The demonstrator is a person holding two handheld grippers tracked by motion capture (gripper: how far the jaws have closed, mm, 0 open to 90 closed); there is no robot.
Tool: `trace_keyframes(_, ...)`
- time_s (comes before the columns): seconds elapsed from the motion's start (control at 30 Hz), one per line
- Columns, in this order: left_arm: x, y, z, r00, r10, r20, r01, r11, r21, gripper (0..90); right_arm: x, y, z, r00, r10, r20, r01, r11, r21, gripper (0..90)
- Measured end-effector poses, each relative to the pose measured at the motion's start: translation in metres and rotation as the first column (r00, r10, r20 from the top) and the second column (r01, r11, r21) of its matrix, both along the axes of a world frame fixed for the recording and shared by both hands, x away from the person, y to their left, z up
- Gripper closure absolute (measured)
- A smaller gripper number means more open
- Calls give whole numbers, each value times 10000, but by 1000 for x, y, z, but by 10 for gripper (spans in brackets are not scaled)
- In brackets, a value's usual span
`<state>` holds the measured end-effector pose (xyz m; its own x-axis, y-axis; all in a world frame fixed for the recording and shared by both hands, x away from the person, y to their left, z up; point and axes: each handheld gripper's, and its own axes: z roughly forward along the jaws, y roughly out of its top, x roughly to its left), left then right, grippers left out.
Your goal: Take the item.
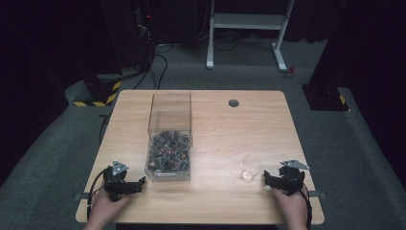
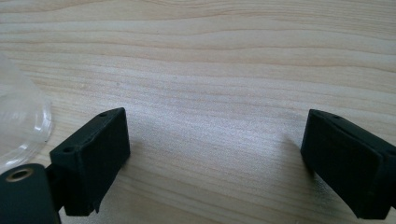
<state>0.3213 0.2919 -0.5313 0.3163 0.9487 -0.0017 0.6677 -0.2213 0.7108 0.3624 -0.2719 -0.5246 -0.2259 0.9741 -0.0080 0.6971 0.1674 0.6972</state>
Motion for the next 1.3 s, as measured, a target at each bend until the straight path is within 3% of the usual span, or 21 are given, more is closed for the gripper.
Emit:
trace_keyframes(0.63, 0, 0, 0, 10000, -3, -6, 3, 10000, -1, 7, 0, 0, 1, 9999, 133, 75, -133, 9999, 15, 117)
trace_keyframes(1.3, 0, 0, 0, 10000, -6, -4, 6, 10000, -3, 7, -8, -3, 13, 9962, 360, 787, -381, 9990, 247, 143)
